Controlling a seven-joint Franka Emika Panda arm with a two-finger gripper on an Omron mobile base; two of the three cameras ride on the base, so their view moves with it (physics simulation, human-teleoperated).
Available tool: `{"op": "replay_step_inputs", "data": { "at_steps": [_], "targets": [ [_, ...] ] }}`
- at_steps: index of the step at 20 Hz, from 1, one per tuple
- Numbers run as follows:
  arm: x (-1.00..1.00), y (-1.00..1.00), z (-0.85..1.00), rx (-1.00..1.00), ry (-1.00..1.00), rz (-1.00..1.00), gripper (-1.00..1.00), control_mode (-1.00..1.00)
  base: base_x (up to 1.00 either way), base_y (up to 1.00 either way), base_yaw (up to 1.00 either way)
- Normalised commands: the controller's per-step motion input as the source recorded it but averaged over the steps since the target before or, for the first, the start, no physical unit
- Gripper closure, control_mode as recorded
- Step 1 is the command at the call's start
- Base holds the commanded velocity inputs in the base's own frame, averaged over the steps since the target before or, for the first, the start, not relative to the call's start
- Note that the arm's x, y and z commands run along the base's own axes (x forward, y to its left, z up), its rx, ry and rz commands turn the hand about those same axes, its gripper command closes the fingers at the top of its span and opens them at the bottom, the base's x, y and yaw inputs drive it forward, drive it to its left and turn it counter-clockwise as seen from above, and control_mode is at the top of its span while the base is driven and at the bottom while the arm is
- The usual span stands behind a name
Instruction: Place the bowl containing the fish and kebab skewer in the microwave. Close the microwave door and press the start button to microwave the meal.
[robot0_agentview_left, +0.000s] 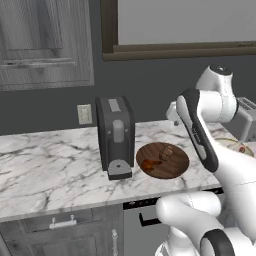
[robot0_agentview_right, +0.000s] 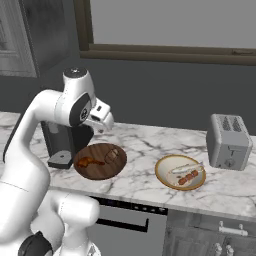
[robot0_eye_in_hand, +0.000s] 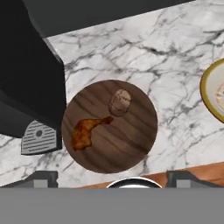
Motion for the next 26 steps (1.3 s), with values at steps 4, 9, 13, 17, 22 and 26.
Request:
{"op": "replay_step_inputs", "data": {
  "at_steps": [4, 9, 13, 17, 22, 26],
  "targets": [
    [-0.16, -0.66, -0.27, 0.11, -0.04, -0.15, -1.0, -1.0, 0.0, 0.0, 0.0],
    [-0.01, -0.48, -0.37, 0.07, -0.08, -0.24, -1.0, -1.0, 0.0, 0.0, 0.0],
    [0.0, -0.44, -0.25, 0.12, -0.11, -0.17, -1.0, -1.0, 0.0, 0.0, 0.0],
    [0.0, -0.74, -0.2, 0.24, -0.15, -0.07, -1.0, -1.0, 0.0, 0.0, 0.0],
    [0.0, -0.69, -0.11, 0.24, -0.06, -0.01, -1.0, -1.0, 0.0, 0.0, 0.0],
    [0.0, -0.87, -0.14, 0.2, 0.0, -0.01, -1.0, -1.0, 0.0, 0.0, 0.0]
  ]
}}
